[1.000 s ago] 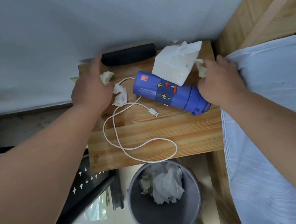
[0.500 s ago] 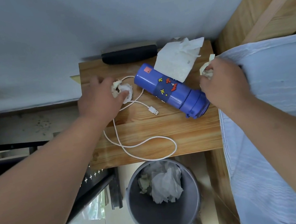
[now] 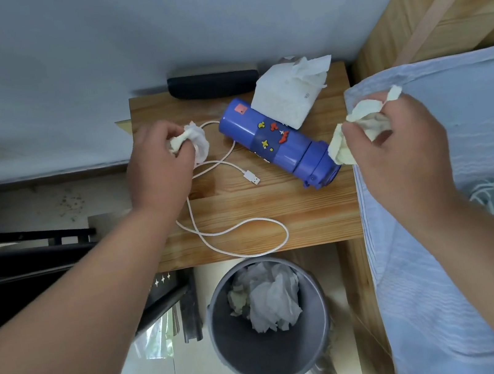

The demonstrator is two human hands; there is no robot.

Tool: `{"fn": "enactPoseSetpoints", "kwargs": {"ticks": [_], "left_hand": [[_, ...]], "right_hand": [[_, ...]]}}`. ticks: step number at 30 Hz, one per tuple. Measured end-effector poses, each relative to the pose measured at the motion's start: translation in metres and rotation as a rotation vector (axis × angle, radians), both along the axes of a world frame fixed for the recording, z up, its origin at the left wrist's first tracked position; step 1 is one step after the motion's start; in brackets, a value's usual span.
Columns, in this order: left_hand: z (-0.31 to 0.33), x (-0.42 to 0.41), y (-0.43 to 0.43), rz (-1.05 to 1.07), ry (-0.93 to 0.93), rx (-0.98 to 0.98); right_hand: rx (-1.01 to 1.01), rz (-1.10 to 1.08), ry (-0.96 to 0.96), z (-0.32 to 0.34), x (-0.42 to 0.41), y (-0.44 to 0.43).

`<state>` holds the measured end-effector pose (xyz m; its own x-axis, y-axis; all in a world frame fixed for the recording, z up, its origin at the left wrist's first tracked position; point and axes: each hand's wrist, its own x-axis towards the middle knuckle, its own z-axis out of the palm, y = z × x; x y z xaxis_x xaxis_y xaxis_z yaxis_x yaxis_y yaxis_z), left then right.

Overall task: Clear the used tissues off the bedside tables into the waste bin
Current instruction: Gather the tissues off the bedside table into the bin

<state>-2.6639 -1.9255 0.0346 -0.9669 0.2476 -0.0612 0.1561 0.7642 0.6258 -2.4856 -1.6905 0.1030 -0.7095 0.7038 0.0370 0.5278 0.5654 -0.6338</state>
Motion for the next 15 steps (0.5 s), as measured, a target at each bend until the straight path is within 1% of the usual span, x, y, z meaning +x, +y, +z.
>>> {"fn": "enactPoseSetpoints", "kwargs": {"ticks": [3,5,7,10,13,15], "left_hand": [[0.019,0.038,-0.006,0.119,-0.096,0.285],[0.027,0.072,-0.014,0.169,-0.163,0.396],[0.029,0.110,-0.025,0.212,-0.242,0.459],[0.022,0.166,-0.047,0.256,-0.350,0.445],[0.004,0.211,-0.072,0.284,-0.414,0.364],[-0.011,0.233,-0.086,0.322,-0.524,0.291]], "right_hand": [[-0.090,-0.001,0.057,0.010,0.014,-0.022],[-0.168,-0.002,0.067,0.011,0.029,-0.042],[-0.233,0.021,0.047,0.004,0.048,-0.061],[-0.350,0.064,-0.041,-0.014,0.082,-0.091],[-0.451,0.085,-0.133,-0.037,0.118,-0.120],[-0.491,0.082,-0.197,-0.057,0.139,-0.136]]}}
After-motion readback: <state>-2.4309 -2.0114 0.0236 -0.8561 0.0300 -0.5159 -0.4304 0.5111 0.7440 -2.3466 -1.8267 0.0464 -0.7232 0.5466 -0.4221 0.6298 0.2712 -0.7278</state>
